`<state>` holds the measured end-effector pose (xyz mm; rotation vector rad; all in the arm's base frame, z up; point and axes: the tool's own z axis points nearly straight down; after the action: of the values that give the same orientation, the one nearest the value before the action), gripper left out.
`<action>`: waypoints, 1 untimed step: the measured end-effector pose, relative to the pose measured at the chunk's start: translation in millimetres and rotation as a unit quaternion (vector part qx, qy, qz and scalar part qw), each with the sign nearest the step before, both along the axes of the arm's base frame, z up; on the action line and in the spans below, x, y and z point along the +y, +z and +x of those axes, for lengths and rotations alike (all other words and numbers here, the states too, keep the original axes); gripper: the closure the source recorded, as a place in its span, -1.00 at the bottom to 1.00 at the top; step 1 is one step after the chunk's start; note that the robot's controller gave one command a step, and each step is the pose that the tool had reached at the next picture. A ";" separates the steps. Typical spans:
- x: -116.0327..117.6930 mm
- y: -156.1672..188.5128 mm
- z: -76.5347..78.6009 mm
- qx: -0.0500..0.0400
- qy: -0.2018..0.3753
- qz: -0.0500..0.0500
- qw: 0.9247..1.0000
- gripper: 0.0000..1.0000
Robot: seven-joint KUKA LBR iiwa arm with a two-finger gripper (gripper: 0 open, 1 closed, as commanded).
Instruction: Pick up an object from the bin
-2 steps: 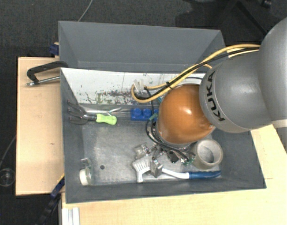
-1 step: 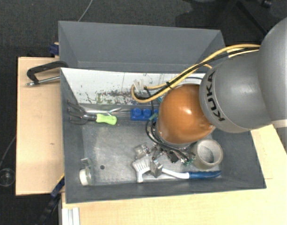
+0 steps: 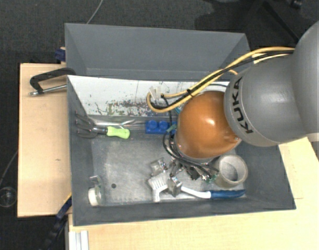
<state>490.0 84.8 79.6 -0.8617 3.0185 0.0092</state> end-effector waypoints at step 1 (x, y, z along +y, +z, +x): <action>1.0 52.2 2.8 -0.005 -0.001 0.001 1.000 1.00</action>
Offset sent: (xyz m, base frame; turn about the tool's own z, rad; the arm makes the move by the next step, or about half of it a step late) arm 0.0003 -0.0002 0.0276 0.0000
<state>492.8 85.8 131.8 -0.8569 3.0081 0.0086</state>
